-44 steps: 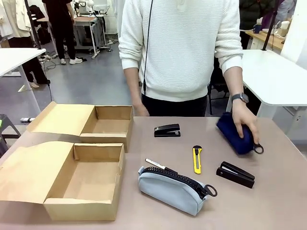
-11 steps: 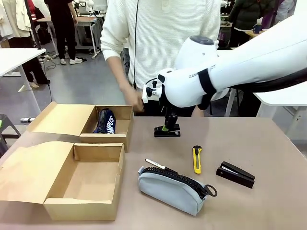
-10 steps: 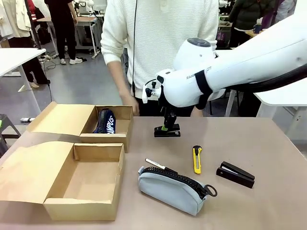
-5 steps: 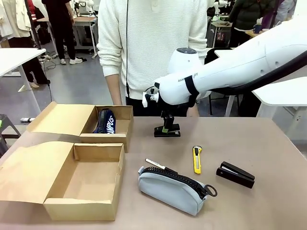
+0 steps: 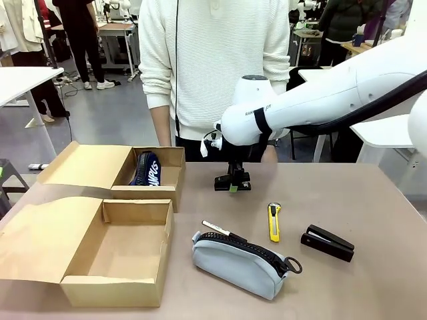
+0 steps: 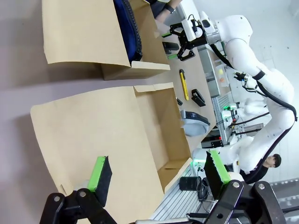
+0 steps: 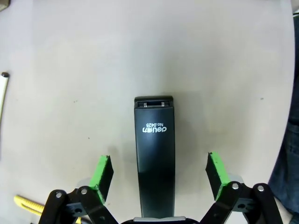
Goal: Place items inside the box.
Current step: Pick up a Pencil pouch or Stapler and place it inside the Mailer Box closest to the robot.
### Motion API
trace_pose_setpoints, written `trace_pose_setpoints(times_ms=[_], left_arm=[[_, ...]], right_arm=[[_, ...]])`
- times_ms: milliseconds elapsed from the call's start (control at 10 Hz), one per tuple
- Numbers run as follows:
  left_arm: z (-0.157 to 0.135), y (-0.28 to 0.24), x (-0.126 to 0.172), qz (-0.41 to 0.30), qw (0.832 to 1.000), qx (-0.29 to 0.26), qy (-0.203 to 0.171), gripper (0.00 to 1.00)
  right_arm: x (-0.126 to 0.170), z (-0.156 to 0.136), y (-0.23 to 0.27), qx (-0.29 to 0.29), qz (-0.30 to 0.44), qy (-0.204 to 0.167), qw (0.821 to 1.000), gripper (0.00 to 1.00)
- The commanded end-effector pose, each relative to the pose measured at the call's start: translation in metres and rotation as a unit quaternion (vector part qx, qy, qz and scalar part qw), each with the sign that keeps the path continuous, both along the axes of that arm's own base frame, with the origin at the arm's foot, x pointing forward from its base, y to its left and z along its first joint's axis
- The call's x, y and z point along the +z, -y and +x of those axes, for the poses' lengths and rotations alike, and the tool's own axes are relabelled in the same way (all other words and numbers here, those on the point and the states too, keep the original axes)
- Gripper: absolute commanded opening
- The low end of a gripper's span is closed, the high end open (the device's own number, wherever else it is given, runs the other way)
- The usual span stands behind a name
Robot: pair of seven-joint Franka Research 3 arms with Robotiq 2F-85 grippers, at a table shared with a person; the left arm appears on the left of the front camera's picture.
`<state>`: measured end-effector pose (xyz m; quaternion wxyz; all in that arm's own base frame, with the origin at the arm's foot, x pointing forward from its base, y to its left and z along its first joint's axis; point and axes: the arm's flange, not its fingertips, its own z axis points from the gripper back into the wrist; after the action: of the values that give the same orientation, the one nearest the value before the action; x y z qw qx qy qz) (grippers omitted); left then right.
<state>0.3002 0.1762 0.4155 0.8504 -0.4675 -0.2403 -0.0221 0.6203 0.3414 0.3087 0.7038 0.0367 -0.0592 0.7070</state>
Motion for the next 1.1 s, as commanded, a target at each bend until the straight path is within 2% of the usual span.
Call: trace_pose_setpoints(times_ms=[0,100,200,300,400,600,700,800,1000], left_arm=[[0.000,0.000,0.000,-0.007,1.000,-0.001,0.015,1.00],[0.000,0.000,0.000,-0.007,1.000,-0.001,0.015,1.00],[0.000,0.000,0.000,-0.007,1.000,-0.001,0.015,1.00],[0.000,0.000,0.000,-0.007,1.000,-0.001,0.015,1.00],[0.000,0.000,0.000,-0.007,1.000,-0.001,0.015,1.00],[0.000,0.000,0.000,-0.007,1.000,-0.001,0.015,1.00],[0.000,0.000,0.000,-0.007,1.000,-0.001,0.015,1.00],[0.000,0.000,0.000,-0.007,1.000,-0.001,0.015,1.00],[0.000,0.000,0.000,-0.007,1.000,-0.001,0.015,1.00]], right_arm=[[0.004,0.004,-0.007,-0.010,-0.020,0.002,1.000,1.00],[0.003,0.003,-0.005,-0.017,-0.035,0.005,0.999,0.90],[0.002,0.002,-0.005,-0.020,-0.039,0.002,0.999,0.41],[0.001,-0.001,-0.007,-0.018,-0.042,0.001,0.999,0.31],[-0.001,-0.002,-0.009,-0.019,-0.049,-0.002,0.999,0.00],[-0.001,-0.007,-0.014,-0.018,-0.049,-0.015,0.999,0.00],[-0.001,-0.010,-0.015,-0.020,-0.054,-0.029,0.998,0.04],[0.001,-0.014,-0.016,-0.021,-0.053,-0.041,0.998,0.00],[0.005,-0.020,-0.018,-0.021,-0.052,-0.055,0.997,0.00]])
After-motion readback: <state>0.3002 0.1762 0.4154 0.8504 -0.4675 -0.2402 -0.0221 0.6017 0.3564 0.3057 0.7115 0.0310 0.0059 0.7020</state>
